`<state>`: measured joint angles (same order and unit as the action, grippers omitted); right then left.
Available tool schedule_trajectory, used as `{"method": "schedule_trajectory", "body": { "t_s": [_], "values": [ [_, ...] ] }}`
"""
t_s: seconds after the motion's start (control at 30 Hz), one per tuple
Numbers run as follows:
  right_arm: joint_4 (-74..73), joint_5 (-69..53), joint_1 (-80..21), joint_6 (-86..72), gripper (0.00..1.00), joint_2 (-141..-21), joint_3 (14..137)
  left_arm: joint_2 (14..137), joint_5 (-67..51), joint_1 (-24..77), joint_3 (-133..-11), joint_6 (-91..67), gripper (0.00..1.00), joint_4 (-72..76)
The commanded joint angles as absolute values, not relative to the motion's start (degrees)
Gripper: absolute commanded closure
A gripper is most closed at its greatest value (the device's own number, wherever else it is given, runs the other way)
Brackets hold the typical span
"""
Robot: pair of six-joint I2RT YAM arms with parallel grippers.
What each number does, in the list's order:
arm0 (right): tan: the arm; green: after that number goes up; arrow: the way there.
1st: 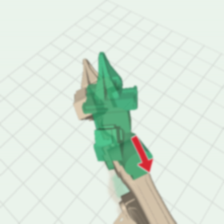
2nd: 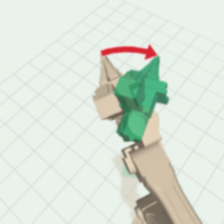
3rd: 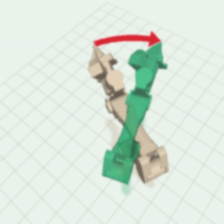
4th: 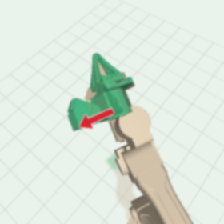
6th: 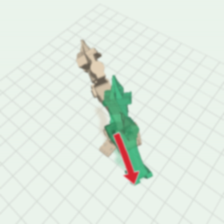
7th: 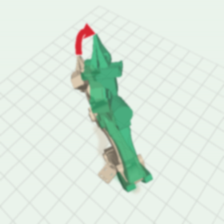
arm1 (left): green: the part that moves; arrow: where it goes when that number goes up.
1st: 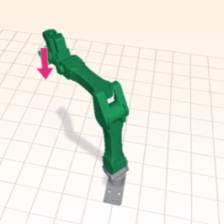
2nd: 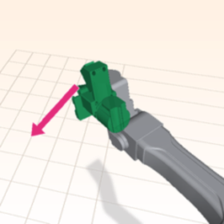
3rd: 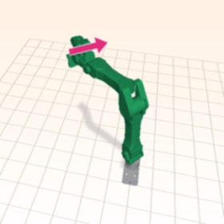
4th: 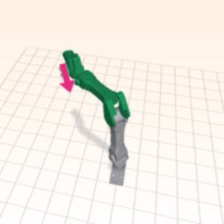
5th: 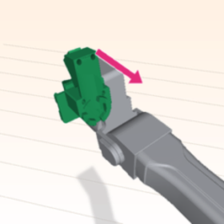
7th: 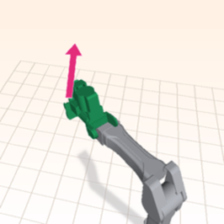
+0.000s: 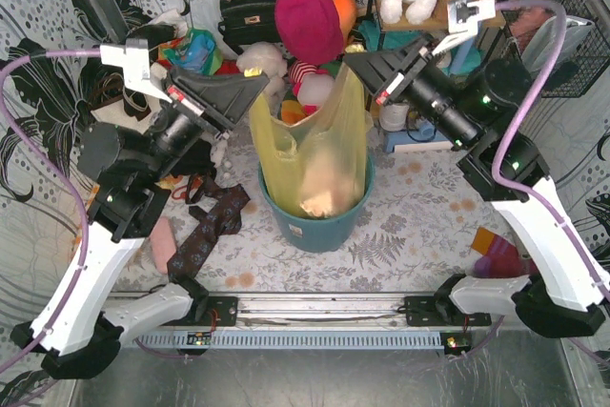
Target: Tie the trash bag
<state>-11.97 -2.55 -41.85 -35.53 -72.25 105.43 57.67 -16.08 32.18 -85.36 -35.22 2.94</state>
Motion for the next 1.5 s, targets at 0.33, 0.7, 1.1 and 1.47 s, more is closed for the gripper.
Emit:
{"method": "schedule_trajectory", "body": {
  "t_s": [0.33, 0.7, 1.1, 1.47],
  "values": [
    [-7.8, -3.6, -42.0, -36.3, 1.00, -71.7, 105.3, 57.9, -17.0, 32.1, -87.0, -35.9, 1.00, 4.7],
    [0.1, -2.8, -42.0, -41.8, 1.00, -65.4, 87.0, 52.5, -15.6, 32.1, -71.4, -41.6, 1.00, 11.2],
    [-9.5, -5.2, -42.0, -36.8, 1.00, -74.7, 109.0, 59.1, -19.3, 32.1, -84.7, -42.1, 1.00, 10.9],
    [-2.1, -4.6, -42.0, -40.6, 1.00, -69.9, 93.8, 56.9, -17.7, 32.1, -75.8, -44.0, 1.00, 14.7]
  ]
}}
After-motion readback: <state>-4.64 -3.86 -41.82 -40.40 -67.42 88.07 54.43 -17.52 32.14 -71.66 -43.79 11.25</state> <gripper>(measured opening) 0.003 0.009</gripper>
